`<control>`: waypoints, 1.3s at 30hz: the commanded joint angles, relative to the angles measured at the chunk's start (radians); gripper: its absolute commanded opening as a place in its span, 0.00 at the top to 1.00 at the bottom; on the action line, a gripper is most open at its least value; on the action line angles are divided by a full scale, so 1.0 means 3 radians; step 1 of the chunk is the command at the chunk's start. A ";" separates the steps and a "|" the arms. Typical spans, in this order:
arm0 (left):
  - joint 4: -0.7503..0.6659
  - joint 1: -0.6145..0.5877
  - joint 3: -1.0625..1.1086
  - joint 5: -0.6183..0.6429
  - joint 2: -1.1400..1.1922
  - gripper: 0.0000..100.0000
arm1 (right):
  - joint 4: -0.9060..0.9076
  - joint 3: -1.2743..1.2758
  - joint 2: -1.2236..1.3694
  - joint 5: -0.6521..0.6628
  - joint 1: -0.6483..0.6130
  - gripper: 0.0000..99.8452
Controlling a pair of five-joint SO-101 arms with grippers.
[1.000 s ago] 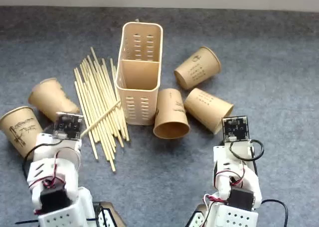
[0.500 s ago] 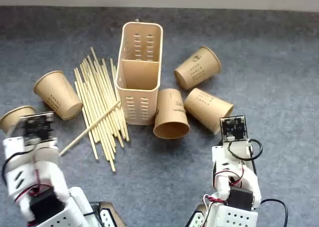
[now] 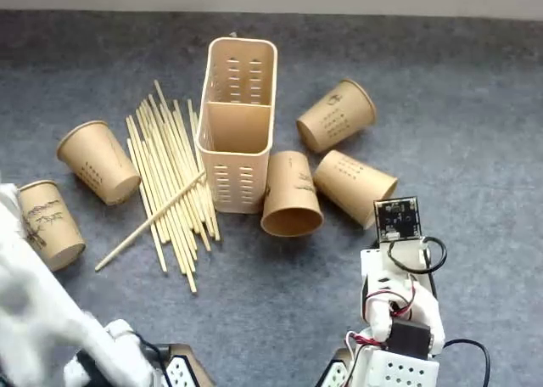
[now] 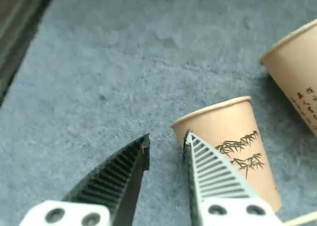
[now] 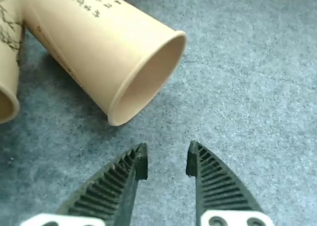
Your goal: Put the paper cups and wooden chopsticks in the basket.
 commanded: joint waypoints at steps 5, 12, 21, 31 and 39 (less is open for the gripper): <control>0.1805 -0.0187 -0.3818 -0.0312 0.2979 0.86 | 0.0013 0.0453 -0.0033 0.0005 -0.0033 0.86; 0.2542 -0.0161 -0.5613 -0.0460 0.4181 0.86 | 0.0013 0.0448 -0.0018 0.0005 -0.0038 0.86; 0.2542 -0.0069 -0.4611 -0.0194 0.3501 0.78 | 0.0013 0.0453 -0.0018 0.0005 -0.0038 0.86; 0.2532 0.0371 -0.4038 0.0031 0.2729 0.78 | 0.0018 0.0458 -0.0013 0.0005 -0.0038 0.86; 0.2409 0.0304 -0.4145 0.0000 0.3455 0.78 | 0.0018 0.0458 -0.0013 0.0005 -0.0038 0.86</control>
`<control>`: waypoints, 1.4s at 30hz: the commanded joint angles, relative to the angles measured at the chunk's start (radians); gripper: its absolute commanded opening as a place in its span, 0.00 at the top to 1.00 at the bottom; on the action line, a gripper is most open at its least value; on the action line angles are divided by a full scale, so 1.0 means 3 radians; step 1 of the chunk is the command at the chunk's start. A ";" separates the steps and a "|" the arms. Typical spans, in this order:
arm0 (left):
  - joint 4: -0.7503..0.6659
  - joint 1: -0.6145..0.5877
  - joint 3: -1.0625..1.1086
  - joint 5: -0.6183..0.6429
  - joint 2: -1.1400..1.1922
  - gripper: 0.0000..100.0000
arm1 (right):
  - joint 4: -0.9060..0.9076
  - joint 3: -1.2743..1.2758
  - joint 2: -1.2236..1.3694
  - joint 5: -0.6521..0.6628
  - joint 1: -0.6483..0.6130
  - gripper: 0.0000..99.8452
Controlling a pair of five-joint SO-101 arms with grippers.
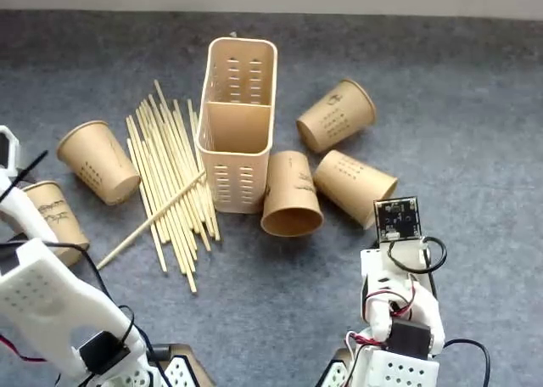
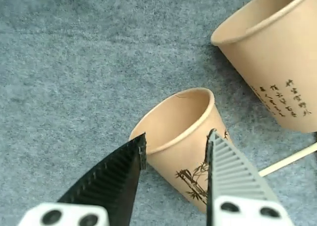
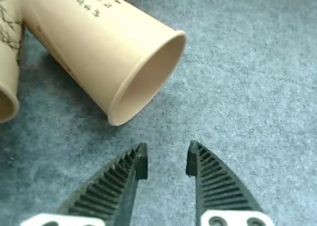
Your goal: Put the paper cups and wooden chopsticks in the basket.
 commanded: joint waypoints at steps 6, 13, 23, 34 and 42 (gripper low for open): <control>0.0005 0.0003 -0.0361 -0.0123 0.0719 0.78 | 0.0018 0.0458 -0.0013 0.0005 -0.0038 0.86; 0.0020 0.0008 -0.0340 -0.0302 0.0760 0.85 | 0.0013 0.0458 -0.0023 0.0005 -0.0038 0.86; 0.0020 0.0008 -0.0084 -0.0419 0.0754 0.94 | 0.0003 0.0458 -0.0023 0.0005 -0.0038 0.86; 0.0020 0.0033 -0.0049 -0.0389 0.0248 0.98 | 0.0003 0.0458 -0.0028 0.0005 -0.0038 0.86; -0.0005 0.0345 -0.0494 -0.0302 -0.0719 0.98 | 0.0003 0.0458 -0.0033 -0.0005 -0.0038 0.86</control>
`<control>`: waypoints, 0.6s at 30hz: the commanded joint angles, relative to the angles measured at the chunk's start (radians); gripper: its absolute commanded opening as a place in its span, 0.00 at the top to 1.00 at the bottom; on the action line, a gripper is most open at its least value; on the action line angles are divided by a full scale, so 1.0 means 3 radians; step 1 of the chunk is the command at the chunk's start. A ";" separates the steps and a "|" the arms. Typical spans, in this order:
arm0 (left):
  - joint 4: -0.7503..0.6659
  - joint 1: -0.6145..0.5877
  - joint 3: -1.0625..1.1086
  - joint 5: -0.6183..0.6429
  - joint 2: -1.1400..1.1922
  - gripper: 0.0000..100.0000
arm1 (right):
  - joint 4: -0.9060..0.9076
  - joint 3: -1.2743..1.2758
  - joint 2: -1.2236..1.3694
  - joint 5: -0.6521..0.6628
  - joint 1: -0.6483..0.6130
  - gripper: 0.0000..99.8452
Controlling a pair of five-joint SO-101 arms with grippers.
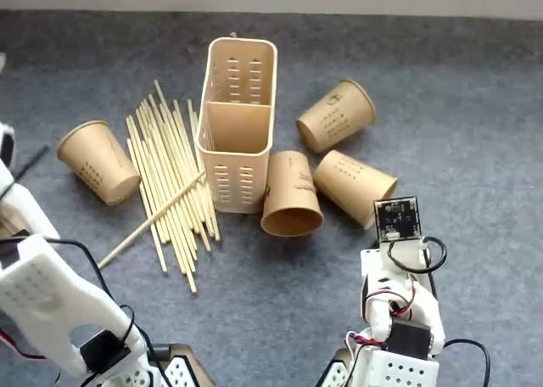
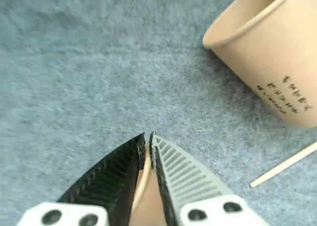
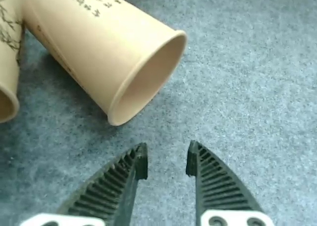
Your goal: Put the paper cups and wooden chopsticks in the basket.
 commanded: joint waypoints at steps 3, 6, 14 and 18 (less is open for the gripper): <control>0.0005 0.0683 -0.0857 0.0297 -0.0882 0.98 | 0.0003 0.0458 -0.0033 -0.0005 -0.0038 0.86; 0.0005 0.1389 -0.1445 0.0389 -0.1158 0.98 | 0.0003 0.0458 -0.0033 -0.0010 -0.0038 0.86; -0.1202 0.2846 -0.1936 0.0547 -0.1071 1.00 | 0.0003 0.0458 -0.0038 -0.0005 -0.0038 0.86; -0.1366 0.3214 -0.1956 0.0665 -0.0811 1.00 | -0.0003 0.0458 -0.0038 0.0000 -0.0038 0.86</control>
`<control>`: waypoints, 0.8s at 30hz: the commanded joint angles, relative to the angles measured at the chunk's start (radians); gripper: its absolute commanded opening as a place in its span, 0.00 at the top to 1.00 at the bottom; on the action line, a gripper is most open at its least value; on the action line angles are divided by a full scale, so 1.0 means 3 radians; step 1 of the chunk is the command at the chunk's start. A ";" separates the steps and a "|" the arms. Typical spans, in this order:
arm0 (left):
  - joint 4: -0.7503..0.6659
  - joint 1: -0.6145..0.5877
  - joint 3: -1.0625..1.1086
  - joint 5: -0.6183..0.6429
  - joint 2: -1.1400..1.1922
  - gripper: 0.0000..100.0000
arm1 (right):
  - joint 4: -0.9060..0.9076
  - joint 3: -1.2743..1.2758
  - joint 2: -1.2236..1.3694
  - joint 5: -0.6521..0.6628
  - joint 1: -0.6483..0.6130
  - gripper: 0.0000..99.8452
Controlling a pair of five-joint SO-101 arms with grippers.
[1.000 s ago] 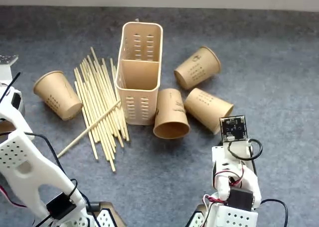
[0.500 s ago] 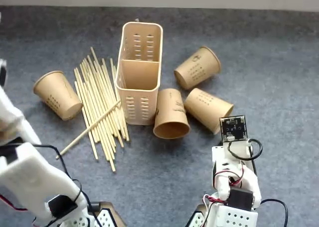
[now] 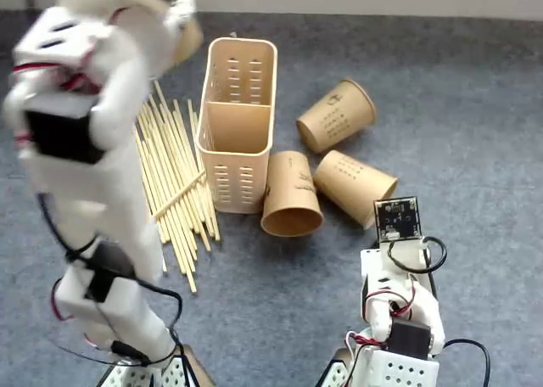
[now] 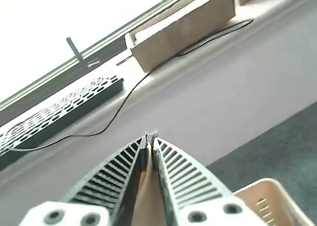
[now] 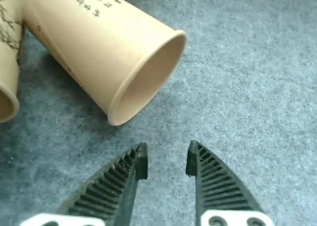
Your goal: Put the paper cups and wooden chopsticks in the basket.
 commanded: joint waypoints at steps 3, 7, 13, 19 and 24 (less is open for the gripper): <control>-0.0118 0.0494 -0.0100 0.0066 0.0222 1.00 | -0.0003 0.0458 -0.0038 0.0000 -0.0038 0.86; -0.0107 0.0570 -0.0095 0.0026 0.0304 1.00 | -0.0003 0.0458 -0.0038 0.0000 -0.0038 0.86; -0.0573 0.0545 -0.0100 -0.0445 0.0816 1.00 | 0.0013 0.0458 -0.0038 0.0000 -0.0043 0.86; -0.0803 0.0483 -0.0100 -0.0440 0.1235 1.00 | 0.0013 0.0458 -0.0038 0.0000 -0.0043 0.86; -0.0783 0.0381 -0.0084 -0.0440 0.1276 1.00 | 0.0013 0.0458 -0.0038 0.0000 -0.0043 0.86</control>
